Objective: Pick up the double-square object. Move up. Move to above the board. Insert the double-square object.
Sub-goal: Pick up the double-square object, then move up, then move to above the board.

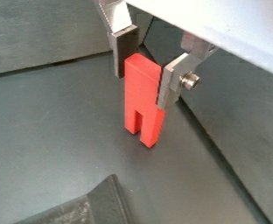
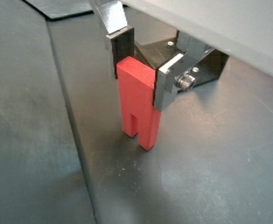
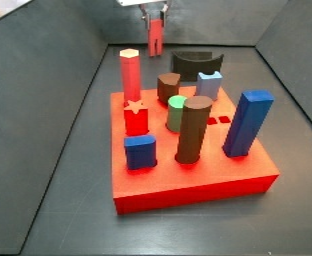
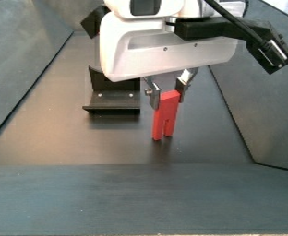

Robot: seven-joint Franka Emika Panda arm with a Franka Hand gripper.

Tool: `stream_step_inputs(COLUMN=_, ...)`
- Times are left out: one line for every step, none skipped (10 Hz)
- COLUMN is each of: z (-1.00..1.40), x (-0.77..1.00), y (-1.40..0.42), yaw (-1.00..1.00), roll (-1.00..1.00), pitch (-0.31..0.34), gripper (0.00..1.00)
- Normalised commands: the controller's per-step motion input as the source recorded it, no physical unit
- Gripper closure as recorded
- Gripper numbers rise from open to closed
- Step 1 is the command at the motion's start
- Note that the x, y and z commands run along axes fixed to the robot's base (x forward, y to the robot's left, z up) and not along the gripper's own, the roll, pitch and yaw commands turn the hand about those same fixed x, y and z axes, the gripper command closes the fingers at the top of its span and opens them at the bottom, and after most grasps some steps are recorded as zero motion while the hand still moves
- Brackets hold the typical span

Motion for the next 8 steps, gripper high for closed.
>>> stream_step_inputs(z=0.0, x=0.0, y=0.0, yaw=0.0, roll=0.0, pitch=0.0, gripper=1.0)
stream_step_inputs(z=0.0, x=0.0, y=0.0, yaw=0.0, roll=0.0, pitch=0.0, gripper=1.0)
stream_step_inputs(z=0.83, x=0.0, y=0.0, yaw=0.0, roll=0.0, pitch=0.0, gripper=1.0)
stream_step_inputs(z=0.8, x=-0.04, y=0.06, yaw=0.01, roll=0.01, pitch=0.025, gripper=1.0)
stream_step_inputs(z=0.69, x=-0.06, y=0.04, yaw=0.0, roll=0.02, pitch=0.05, gripper=1.0)
stream_step_inputs(z=0.48, x=-0.04, y=0.01, yaw=-0.01, roll=0.04, pitch=0.06, gripper=1.0)
stream_step_inputs(z=0.38, x=-0.04, y=0.01, yaw=-0.01, roll=0.05, pitch=0.065, gripper=1.0)
stream_step_inputs(z=1.0, x=0.01, y=0.52, yaw=-0.08, roll=-0.21, pitch=0.47, gripper=1.0)
